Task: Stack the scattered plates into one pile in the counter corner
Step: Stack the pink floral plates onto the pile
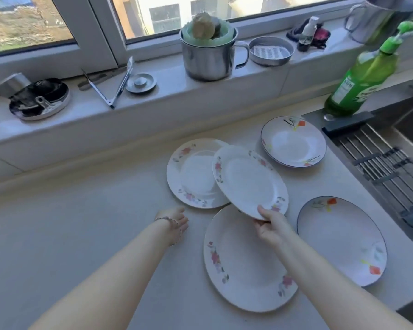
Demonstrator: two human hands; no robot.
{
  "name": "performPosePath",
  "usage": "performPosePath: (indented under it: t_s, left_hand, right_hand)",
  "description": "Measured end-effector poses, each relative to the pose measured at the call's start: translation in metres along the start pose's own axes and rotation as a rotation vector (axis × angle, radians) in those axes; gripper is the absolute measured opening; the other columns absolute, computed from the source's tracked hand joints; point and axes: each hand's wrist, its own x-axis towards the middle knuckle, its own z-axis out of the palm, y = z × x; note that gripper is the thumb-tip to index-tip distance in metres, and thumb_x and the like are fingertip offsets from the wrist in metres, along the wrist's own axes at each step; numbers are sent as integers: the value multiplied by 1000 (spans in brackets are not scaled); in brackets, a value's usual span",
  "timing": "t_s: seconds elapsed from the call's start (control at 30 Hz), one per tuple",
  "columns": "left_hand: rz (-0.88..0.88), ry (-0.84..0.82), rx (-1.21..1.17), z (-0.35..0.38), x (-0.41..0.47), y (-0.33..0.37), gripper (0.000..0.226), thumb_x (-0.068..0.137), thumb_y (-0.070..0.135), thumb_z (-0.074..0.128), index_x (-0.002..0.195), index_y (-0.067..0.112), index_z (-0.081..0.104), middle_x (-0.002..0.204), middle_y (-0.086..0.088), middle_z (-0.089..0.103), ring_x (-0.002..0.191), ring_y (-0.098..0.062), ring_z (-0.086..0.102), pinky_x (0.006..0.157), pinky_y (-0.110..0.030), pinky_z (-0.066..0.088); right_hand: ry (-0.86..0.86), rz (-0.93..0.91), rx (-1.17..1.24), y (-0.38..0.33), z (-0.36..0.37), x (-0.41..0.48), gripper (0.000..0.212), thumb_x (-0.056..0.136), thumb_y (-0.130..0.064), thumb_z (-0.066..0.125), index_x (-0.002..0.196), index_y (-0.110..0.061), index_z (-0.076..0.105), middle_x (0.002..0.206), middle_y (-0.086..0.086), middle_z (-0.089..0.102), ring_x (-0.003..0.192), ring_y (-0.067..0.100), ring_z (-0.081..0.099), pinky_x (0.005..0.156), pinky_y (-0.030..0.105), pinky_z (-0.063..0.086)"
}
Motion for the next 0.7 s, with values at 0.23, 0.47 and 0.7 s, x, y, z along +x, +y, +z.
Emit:
performPosePath:
  t_s: [0.23,0.47,0.7]
  left_hand:
    - [54,76,-155,24,26,21,39,89,7,58,126,-5,52,113,-17,65,70,-21,62,63,-27,56]
    - [91,62,-143,25,11,42,21,95,-1,43,113,3,52,107,-17,65,94,-33,64,79,-40,54]
    - [223,131,-210,-43,-21,39,13,90,-9,46,86,2,53,73,-12,61,66,-27,61,82,-47,54]
  right_hand:
    - [-128,-33,-128,-13,-9,-13,25,91,9,43,87,-11,57,57,-3,72,50,8,69,47,21,56]
    - [-172,-80,-118,-15,-9,-19,26,91,8,42,88,-13,57,59,-5,73,52,6,69,47,18,55]
    - [-222,-95,-139,1,2,-43,24,92,8,42,88,-10,57,59,-3,73,52,8,70,50,20,57]
